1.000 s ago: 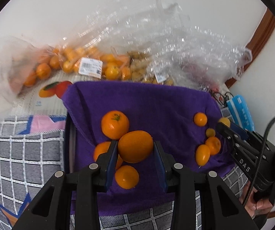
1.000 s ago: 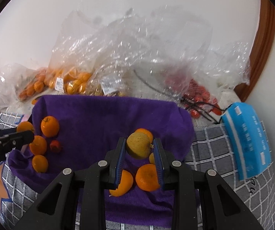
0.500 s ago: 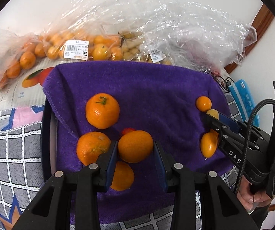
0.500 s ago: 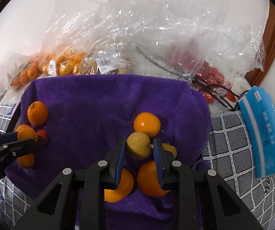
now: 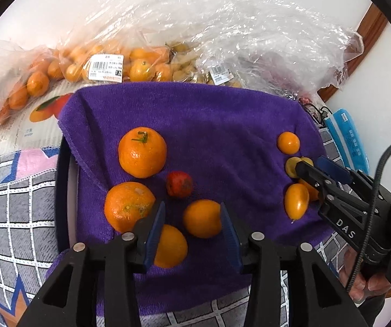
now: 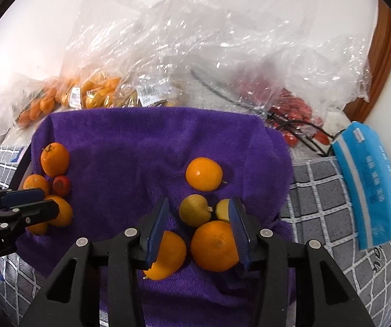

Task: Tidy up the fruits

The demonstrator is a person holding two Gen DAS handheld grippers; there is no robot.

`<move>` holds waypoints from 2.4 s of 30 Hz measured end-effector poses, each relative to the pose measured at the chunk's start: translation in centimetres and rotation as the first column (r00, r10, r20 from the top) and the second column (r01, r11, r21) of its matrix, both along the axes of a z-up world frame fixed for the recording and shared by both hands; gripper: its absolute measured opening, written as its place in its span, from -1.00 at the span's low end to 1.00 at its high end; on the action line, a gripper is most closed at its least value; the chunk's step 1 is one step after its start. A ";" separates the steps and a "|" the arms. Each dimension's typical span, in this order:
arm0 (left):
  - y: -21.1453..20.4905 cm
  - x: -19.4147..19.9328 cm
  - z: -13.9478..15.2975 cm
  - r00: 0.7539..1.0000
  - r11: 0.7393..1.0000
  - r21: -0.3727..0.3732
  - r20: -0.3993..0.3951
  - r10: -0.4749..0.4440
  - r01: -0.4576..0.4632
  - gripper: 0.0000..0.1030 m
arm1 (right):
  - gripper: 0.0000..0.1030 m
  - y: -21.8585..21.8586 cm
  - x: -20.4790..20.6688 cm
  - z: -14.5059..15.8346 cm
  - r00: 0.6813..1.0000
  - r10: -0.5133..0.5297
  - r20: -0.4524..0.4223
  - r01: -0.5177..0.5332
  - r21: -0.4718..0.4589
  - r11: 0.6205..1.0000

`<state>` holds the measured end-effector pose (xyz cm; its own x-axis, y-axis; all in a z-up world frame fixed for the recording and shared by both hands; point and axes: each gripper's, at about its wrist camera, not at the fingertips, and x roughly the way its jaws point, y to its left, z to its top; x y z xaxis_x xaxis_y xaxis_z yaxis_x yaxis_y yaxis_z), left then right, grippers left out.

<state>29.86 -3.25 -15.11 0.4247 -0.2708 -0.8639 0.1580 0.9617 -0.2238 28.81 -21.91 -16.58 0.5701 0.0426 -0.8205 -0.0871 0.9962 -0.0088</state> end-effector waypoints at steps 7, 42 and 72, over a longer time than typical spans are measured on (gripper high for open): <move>0.3 -2.7 3.0 0.997 0.999 0.021 0.073 0.022 -0.024 -0.04 | 0.15 -0.8 -2.8 3.8 0.998 -0.044 0.052 0.043 0.018 0.999; 1.8 -26.9 14.7 0.845 0.973 0.057 0.510 0.164 -0.223 0.75 | 0.96 -2.2 -25.4 15.9 0.944 -0.147 0.296 0.134 0.061 0.989; 1.9 -27.4 14.1 0.860 0.976 0.047 0.483 0.164 -0.213 0.75 | 0.96 -2.0 -26.4 16.4 0.943 -0.131 0.305 0.123 0.047 0.991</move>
